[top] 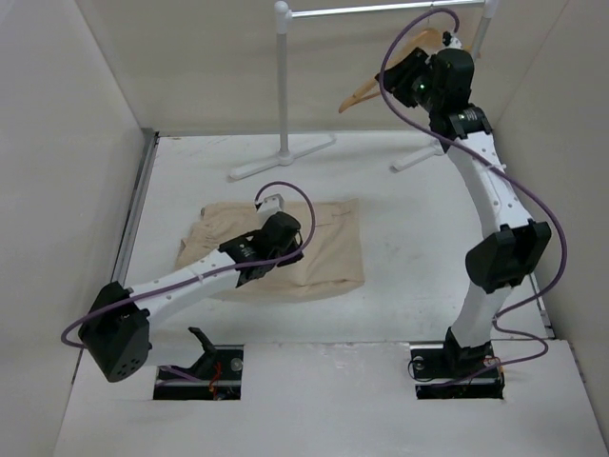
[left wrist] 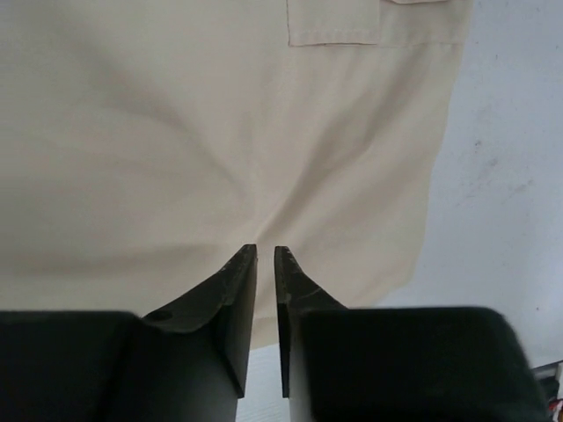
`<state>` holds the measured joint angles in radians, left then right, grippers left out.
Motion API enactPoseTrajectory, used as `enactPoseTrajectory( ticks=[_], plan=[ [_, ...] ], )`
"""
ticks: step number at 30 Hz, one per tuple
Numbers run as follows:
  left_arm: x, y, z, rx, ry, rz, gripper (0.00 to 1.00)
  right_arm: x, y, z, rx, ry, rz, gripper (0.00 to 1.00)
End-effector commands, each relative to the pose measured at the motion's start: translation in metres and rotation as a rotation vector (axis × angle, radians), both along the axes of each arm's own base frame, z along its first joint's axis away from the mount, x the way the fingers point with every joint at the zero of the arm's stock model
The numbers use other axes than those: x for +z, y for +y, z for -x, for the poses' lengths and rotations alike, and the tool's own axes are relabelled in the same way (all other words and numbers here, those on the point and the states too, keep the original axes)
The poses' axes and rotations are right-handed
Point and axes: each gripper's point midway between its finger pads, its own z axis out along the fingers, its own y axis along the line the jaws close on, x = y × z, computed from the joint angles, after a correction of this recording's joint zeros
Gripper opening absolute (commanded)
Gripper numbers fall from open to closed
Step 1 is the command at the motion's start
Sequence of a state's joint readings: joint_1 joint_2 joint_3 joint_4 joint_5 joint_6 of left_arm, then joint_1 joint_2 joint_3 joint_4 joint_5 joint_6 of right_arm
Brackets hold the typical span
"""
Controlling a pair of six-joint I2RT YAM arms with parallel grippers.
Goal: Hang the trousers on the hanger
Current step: Pick up the hanger from the clothesline.
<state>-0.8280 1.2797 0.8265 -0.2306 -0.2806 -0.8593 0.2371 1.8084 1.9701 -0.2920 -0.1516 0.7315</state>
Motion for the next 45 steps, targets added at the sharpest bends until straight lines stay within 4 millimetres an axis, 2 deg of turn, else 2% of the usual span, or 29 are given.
enactPoseTrajectory(
  ticks=[1,5,10,15,18,20,24,29,32,41,45],
  plan=[
    [0.015,0.012,0.002,-0.003,-0.031,0.009,0.17,-0.016,-0.03,-0.027,-0.098,0.054,0.084,0.47],
    [0.016,0.018,0.004,0.004,-0.028,0.02,0.25,-0.009,-0.031,-0.051,-0.086,0.036,0.113,0.58],
    [0.015,0.019,0.004,0.009,-0.019,0.027,0.28,-0.011,-0.01,-0.07,0.016,0.015,0.095,0.62],
    [0.006,0.025,0.008,0.016,0.003,0.02,0.29,-0.018,0.0,-0.08,0.053,0.0,0.073,0.6],
    [0.004,0.027,0.01,0.021,0.007,0.019,0.29,-0.024,0.005,-0.082,0.07,0.007,0.065,0.52],
    [0.004,0.028,0.01,0.025,0.006,0.021,0.29,-0.019,0.011,-0.08,0.088,-0.01,0.061,0.47],
    [0.004,0.028,0.01,0.032,0.006,0.024,0.29,0.006,0.023,-0.072,0.12,-0.084,0.049,0.36],
    [0.007,0.029,0.01,0.038,-0.001,0.034,0.27,0.04,0.024,-0.057,0.128,-0.161,0.043,0.27],
    [0.008,0.031,0.011,0.045,-0.007,0.038,0.27,0.053,0.022,-0.046,0.123,-0.174,0.042,0.24],
    [0.018,0.03,0.007,0.051,-0.03,0.06,0.29,0.048,0.036,-0.006,0.145,-0.165,0.06,0.22],
    [0.036,0.029,0.0,0.057,-0.056,0.092,0.34,0.038,0.041,0.014,0.162,-0.152,0.052,0.22]
  ],
)
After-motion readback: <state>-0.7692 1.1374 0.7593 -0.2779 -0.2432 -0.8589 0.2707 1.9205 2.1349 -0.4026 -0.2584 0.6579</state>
